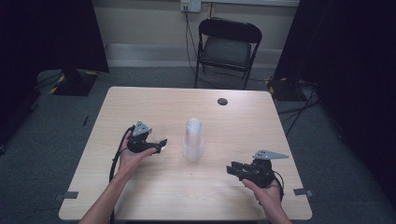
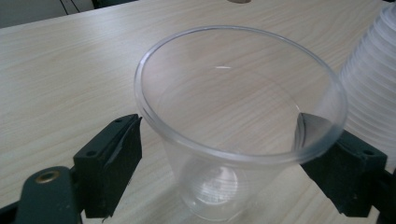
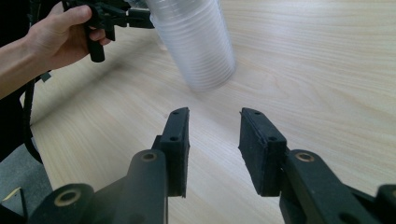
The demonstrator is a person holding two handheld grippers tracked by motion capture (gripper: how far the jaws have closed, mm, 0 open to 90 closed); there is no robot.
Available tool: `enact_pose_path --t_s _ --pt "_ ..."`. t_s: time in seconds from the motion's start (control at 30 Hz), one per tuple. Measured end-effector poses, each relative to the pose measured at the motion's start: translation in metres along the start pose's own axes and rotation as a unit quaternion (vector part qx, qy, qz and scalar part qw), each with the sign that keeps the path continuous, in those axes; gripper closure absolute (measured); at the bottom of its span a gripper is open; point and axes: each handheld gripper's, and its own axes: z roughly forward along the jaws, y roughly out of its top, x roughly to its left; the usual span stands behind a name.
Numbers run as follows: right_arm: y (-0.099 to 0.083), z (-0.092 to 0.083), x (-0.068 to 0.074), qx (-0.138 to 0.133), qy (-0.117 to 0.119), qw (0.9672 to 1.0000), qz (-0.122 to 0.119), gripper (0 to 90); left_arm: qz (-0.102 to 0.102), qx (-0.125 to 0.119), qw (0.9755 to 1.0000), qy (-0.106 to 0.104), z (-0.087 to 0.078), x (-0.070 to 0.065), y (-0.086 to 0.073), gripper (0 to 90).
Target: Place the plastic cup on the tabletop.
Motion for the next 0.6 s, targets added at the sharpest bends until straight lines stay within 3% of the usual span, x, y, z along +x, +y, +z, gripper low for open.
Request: enact_pose_path --t_s 0.17,0.33,0.4,0.47,0.6 --pt "0.000 0.000 -0.002 -0.001 -0.002 1.0000 0.001 63.4 -0.010 0.002 0.9999 -0.001 -0.009 0.000 -0.001 15.8" --pt "0.000 0.000 -0.003 -0.001 -0.008 1.0000 0.000 62.6 -0.021 0.000 0.9997 0.013 -0.021 0.003 -0.002 16.0" --pt "0.000 0.000 -0.004 -0.003 -0.012 0.9999 -0.001 62.2 -0.031 0.001 0.9995 0.008 -0.025 0.001 -0.003 16.3" --pt "-0.001 0.000 -0.004 -0.004 -0.015 0.9999 -0.002 62.2 -0.026 0.009 0.9996 0.003 -0.028 0.000 -0.005 16.1" --pt "-0.001 0.002 -0.005 -0.007 -0.024 0.9996 -0.011 60.1 -0.028 0.004 0.9996 0.003 -0.037 -0.003 -0.006 15.9"
